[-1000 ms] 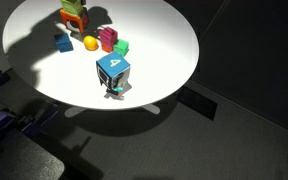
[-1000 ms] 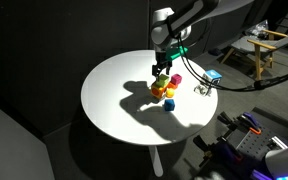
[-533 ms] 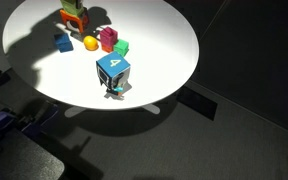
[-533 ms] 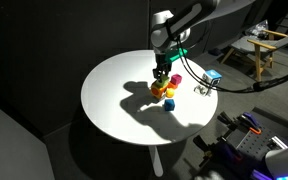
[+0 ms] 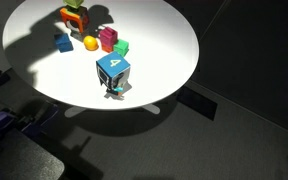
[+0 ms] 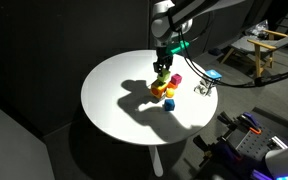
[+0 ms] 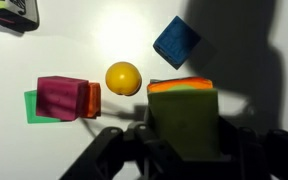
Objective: Put the light green block on top of the pink block
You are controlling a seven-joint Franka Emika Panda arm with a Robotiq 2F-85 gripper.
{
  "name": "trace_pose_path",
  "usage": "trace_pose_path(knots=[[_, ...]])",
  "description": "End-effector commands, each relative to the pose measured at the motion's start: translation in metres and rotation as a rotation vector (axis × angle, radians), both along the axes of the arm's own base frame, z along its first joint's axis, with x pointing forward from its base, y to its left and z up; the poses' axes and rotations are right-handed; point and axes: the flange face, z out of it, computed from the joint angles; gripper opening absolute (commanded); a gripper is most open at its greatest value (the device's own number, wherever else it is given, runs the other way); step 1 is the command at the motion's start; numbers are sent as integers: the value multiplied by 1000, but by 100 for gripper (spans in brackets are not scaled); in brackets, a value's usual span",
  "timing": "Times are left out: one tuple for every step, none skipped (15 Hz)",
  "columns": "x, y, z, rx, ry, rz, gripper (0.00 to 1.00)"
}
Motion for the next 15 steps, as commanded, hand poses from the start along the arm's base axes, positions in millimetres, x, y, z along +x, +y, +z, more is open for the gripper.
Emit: trace_pose_path(knots=[[2,-17,33,-10,-4,-51,27],[2,-23,39,-10,-8,-63,27],[4,-31,42,-10,-11,-78,27],[5,-38,45,-9,-12,-93,27],[7,-45,47,-10,-15,-109,27],[8,-53,49,-9,-16,-125,27],[9,-60,50,-9,-17,-137,27],[10,-67,51,-9,-20,-147,27],[11,-74,51,-11,-27,-142,27],[12,-80,52,-12,-31,-138,27],[13,-85,51,-15,-34,-135,27],[14,-90,51,-17,-36,-134,27],[15,-93,51,-18,-38,-127,27],[16,-96,51,-22,-39,-120,27],[17,-98,50,-24,-39,-112,27]])
